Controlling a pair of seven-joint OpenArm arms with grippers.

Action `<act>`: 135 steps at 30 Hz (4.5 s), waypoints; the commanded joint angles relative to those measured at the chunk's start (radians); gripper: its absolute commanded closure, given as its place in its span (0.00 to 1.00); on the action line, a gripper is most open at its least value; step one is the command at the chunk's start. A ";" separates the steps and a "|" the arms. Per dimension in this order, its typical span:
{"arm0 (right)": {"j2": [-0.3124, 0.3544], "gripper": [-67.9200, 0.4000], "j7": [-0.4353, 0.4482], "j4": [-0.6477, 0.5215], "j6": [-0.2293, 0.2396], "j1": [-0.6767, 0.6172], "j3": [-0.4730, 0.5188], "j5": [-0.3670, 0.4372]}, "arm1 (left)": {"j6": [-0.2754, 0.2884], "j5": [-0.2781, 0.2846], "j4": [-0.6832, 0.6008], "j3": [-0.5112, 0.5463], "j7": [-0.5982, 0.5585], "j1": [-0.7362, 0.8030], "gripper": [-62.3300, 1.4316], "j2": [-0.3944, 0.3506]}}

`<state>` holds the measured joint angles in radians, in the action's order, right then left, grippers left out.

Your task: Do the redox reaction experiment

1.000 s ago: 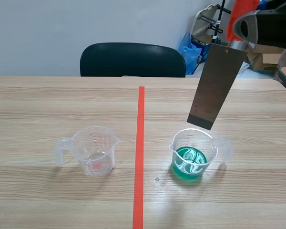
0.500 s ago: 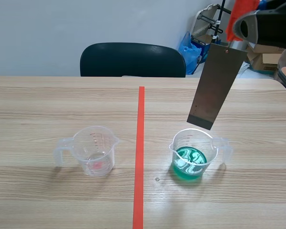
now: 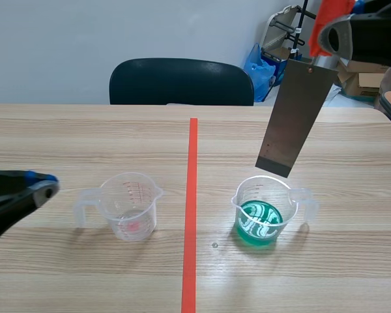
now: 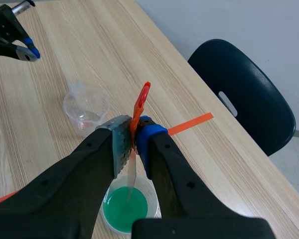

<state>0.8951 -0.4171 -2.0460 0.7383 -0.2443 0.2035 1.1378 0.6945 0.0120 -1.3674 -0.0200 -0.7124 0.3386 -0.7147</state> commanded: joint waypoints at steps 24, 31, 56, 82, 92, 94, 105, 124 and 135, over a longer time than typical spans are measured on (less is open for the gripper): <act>0.016 0.98 0.015 -0.008 0.007 0.012 0.013 0.015 | 0.002 0.127 0.227 -0.474 0.269 -0.486 0.95 0.354; 0.016 0.98 0.016 -0.008 0.007 0.012 0.013 0.015 | 0.002 0.127 0.269 -0.515 0.329 -0.537 0.95 0.433; 0.016 0.98 0.016 -0.008 0.007 0.012 0.013 0.015 | 0.002 0.126 0.274 -0.520 0.365 -0.555 0.95 0.484; 0.016 0.98 0.016 -0.008 0.007 0.012 0.013 0.015 | 0.002 0.177 0.269 -0.517 0.262 -0.526 0.95 0.319; 0.016 0.98 0.016 -0.008 0.007 0.012 0.013 0.015 | 0.002 0.337 0.062 -0.340 0.089 -0.179 0.95 -0.173; 0.016 0.98 0.016 -0.008 0.007 0.012 0.013 0.015 | 0.002 0.337 0.037 -0.253 0.022 -0.052 0.95 -0.255; 0.016 0.98 0.015 -0.008 0.007 0.012 0.013 0.015 | -0.053 0.269 0.031 0.427 -0.274 0.713 0.95 -0.224; 0.016 0.98 0.019 -0.008 0.007 0.012 0.013 0.015 | -0.263 -0.006 0.033 0.835 -0.578 0.978 0.34 0.213; 0.016 0.98 0.019 -0.008 0.007 0.012 0.013 0.015 | -0.266 -0.002 0.033 0.835 -0.577 0.978 0.00 0.235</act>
<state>0.8951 -0.4168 -2.0460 0.7383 -0.2443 0.2035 1.1381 0.4263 -0.0078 -1.3266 0.8177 -1.2762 1.3155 -0.4797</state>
